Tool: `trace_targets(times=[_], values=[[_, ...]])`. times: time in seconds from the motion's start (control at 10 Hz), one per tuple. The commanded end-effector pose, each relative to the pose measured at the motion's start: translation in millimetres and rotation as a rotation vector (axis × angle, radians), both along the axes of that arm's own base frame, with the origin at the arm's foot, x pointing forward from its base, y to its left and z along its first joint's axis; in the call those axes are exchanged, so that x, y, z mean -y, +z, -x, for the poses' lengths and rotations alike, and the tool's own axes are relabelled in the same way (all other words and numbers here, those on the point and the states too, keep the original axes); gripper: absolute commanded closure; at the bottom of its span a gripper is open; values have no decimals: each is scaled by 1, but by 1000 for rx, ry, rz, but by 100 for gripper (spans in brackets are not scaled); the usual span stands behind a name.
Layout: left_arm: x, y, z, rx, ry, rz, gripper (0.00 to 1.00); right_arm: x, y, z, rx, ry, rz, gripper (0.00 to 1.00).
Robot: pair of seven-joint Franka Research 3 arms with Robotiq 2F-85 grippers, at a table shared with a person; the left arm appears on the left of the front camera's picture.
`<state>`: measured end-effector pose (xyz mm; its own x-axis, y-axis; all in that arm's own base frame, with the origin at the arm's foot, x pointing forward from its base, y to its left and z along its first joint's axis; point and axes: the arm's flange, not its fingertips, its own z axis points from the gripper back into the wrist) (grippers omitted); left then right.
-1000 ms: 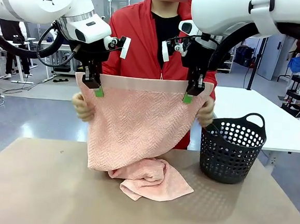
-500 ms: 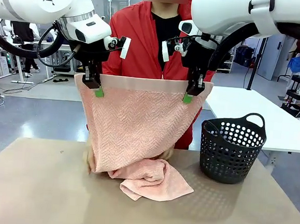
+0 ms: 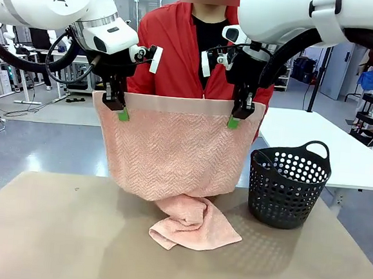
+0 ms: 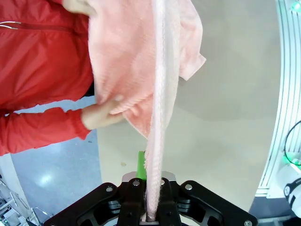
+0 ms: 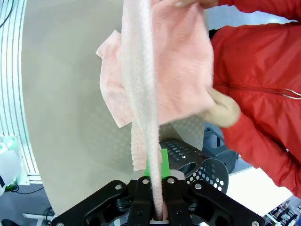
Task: Fold the towel.
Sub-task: Release the end of the 100 cm Hotel Towel you were holding and grab the top end of the folded side.
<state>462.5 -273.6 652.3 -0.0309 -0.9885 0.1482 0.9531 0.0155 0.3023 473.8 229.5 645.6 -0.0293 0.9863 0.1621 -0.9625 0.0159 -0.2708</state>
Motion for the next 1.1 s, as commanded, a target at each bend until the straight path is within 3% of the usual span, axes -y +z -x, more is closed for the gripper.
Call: trace_targets(times=[0.0,1.0], values=[[0,3,-2,14,1,-15,100,1,1,-1,12,2,12,100],[0,3,-2,14,1,-15,100,1,1,-1,12,2,12,100]])
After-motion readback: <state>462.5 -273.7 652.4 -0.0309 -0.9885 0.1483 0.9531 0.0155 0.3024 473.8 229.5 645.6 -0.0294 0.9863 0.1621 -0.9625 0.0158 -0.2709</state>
